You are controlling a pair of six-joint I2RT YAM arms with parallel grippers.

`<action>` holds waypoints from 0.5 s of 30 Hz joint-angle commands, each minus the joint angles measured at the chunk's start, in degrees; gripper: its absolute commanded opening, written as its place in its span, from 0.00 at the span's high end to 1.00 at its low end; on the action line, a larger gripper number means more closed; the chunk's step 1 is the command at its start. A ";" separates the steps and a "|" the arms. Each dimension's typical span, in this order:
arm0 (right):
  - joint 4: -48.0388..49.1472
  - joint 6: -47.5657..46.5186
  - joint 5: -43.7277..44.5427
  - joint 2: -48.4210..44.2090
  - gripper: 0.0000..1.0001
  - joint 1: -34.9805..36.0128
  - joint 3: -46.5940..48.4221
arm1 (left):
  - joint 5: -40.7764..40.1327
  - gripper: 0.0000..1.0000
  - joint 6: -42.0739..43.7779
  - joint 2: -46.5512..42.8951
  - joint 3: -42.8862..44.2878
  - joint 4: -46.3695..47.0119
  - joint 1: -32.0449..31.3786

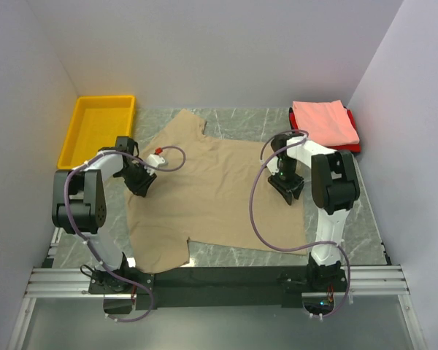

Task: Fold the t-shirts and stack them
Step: Flatten the tshirt out

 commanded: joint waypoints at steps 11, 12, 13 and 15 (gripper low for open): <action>5.63 -6.23 5.21 -3.69 0.53 0.38 -9.18 | -4.91 0.67 16.81 -20.81 -24.47 -12.68 1.64; 5.19 -6.67 4.42 -4.58 0.53 0.21 -9.01 | -3.94 0.66 17.25 -21.53 -23.87 -14.77 1.64; 4.49 -7.90 3.11 -5.46 0.51 0.03 -8.23 | -3.06 0.64 17.16 -22.06 -22.82 -15.58 1.81; 3.60 -7.56 0.29 -6.87 0.50 -1.02 -2.80 | 1.94 0.58 14.46 -20.49 -16.33 -15.76 1.90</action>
